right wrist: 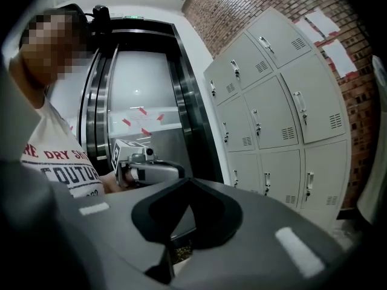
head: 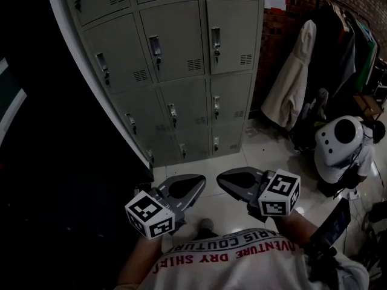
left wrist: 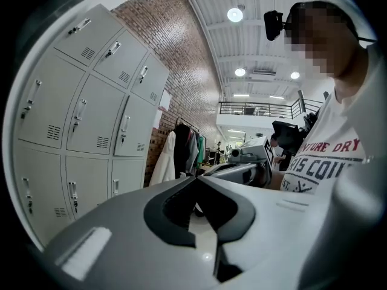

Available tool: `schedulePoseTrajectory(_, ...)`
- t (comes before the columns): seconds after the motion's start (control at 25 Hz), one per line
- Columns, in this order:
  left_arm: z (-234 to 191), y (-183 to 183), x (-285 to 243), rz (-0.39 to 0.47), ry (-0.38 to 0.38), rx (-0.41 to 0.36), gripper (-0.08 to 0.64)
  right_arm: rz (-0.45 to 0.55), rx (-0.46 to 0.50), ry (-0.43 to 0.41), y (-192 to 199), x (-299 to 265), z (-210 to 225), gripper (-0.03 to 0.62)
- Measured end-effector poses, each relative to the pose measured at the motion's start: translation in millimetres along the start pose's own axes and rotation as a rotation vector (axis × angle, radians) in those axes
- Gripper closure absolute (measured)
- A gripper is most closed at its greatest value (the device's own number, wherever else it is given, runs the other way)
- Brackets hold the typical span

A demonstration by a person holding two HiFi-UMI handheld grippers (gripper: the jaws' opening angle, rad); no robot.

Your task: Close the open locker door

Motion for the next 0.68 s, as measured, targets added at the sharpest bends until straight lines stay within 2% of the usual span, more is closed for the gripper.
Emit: schedulePoseTrajectory(0.68,13,-2,3,-0.01,0.027,-0.034,0.555,-0.001,0.02,0.006,3,2,-11,0.595)
Point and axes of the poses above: the fingertips, and each gripper's own axes: x backward along the fingers, z to its right, y out of its underside, the point moved 10 cm from there along x, backward along the fingers, and after that the axes turned 12 degrees about -y, right-handed, at the moved point
